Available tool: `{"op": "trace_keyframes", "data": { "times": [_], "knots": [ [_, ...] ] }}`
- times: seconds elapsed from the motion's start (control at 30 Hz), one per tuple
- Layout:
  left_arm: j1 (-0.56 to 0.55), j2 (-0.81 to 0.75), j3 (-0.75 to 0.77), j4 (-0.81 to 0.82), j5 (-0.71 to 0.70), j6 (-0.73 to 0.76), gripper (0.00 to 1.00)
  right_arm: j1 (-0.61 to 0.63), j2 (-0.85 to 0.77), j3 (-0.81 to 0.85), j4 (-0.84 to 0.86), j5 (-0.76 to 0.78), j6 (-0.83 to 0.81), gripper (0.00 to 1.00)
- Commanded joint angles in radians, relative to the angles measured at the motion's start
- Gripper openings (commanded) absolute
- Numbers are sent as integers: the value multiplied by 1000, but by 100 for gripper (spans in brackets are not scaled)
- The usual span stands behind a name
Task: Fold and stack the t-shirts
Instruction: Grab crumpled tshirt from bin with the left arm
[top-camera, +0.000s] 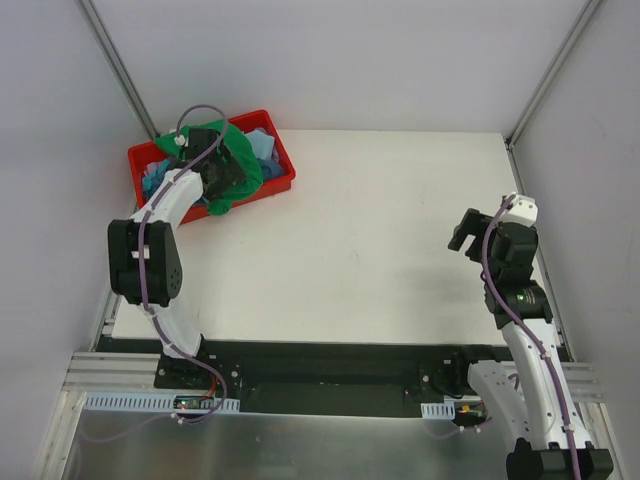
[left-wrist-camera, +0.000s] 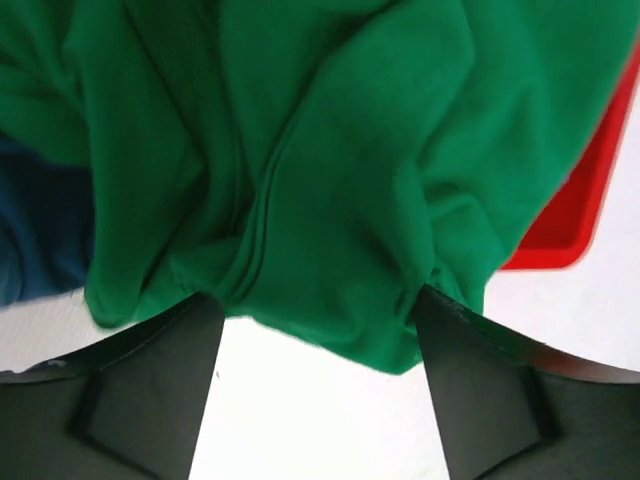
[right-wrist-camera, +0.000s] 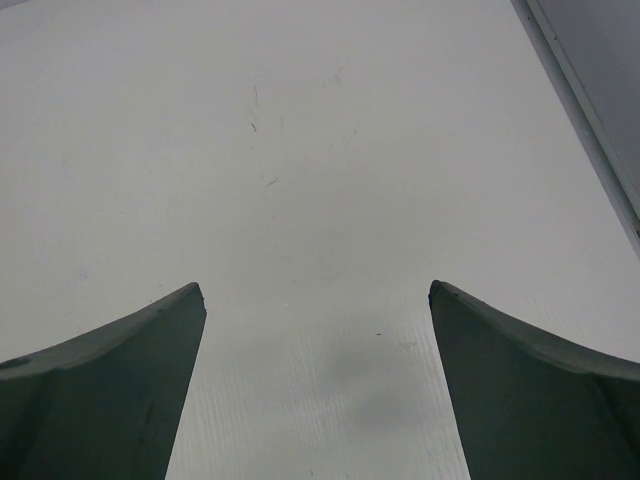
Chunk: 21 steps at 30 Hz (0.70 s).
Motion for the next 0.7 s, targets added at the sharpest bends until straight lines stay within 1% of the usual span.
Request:
{"op": "trace_keyframes", "data": {
  "times": [0.0,0.03,0.07,0.1,0.13,0.2,0.27,0.4,0.5,0.57,0.63,0.67],
  "knots": [
    [-3,94,118,-74,-20,39,58,1,15,0,16,-9,-16,96],
    [-5,104,132,-83,-13,38,45,0,16,-2,14,-9,-15,96],
    [-6,104,141,-92,-15,34,26,0,19,-5,14,-17,-15,96],
    [-11,93,147,-100,-32,34,12,1,18,-8,14,-20,-13,96],
    [-17,78,154,-116,-70,30,0,0,16,-7,14,-23,-15,96],
    [-41,24,149,-127,-153,24,0,0,18,-10,17,-24,-13,96],
    [-69,-42,157,-127,-190,53,0,0,19,-8,17,-24,-15,96],
    [-158,-157,222,-127,-210,195,0,0,6,-7,17,-26,-10,96],
    [-254,-229,301,-114,-202,316,0,0,-7,-5,19,-27,-1,96],
    [-310,-252,379,-103,-137,384,0,0,-22,-5,0,-34,5,96],
    [-334,-267,475,-101,-14,400,0,1,-42,-19,-3,-23,16,96],
    [-347,-272,515,-95,72,403,0,0,-53,-29,3,-17,19,96]
  ]
}}
